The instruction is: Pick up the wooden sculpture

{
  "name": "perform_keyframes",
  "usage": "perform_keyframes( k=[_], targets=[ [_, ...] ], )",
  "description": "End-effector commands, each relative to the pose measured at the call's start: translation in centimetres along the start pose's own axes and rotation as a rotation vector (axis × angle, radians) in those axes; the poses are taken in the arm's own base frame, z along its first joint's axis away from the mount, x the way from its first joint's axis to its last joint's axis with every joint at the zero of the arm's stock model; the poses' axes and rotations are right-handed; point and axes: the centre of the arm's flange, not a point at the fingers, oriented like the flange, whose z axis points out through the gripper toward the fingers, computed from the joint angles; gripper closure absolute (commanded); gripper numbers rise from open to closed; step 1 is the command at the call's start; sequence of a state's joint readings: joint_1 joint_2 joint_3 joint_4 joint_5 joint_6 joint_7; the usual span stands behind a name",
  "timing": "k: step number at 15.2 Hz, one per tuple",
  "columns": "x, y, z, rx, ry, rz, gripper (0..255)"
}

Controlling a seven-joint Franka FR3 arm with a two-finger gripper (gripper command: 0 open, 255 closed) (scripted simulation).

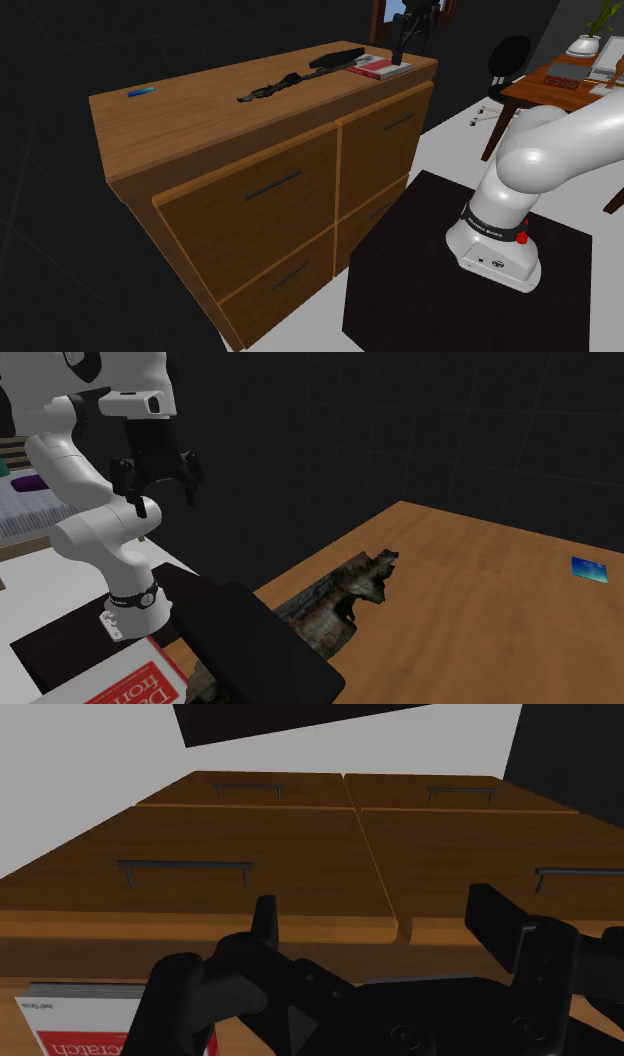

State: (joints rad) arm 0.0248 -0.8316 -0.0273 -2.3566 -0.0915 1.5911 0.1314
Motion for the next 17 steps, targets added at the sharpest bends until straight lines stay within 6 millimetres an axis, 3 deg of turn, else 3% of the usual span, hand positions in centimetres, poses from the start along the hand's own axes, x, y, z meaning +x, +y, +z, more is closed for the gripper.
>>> perform_keyframes(
  k=[1, 9, 17],
  targets=[
    [0.0, 0.0, 0.0, 0.000, 0.000, 0.000, 0],
    [7.3, 1.9, 3.5, -0.107, 0.113, -0.485, 0],
    [15.2, 0.5, 6.2, -0.214, 0.225, -0.970, 0]
  ],
)
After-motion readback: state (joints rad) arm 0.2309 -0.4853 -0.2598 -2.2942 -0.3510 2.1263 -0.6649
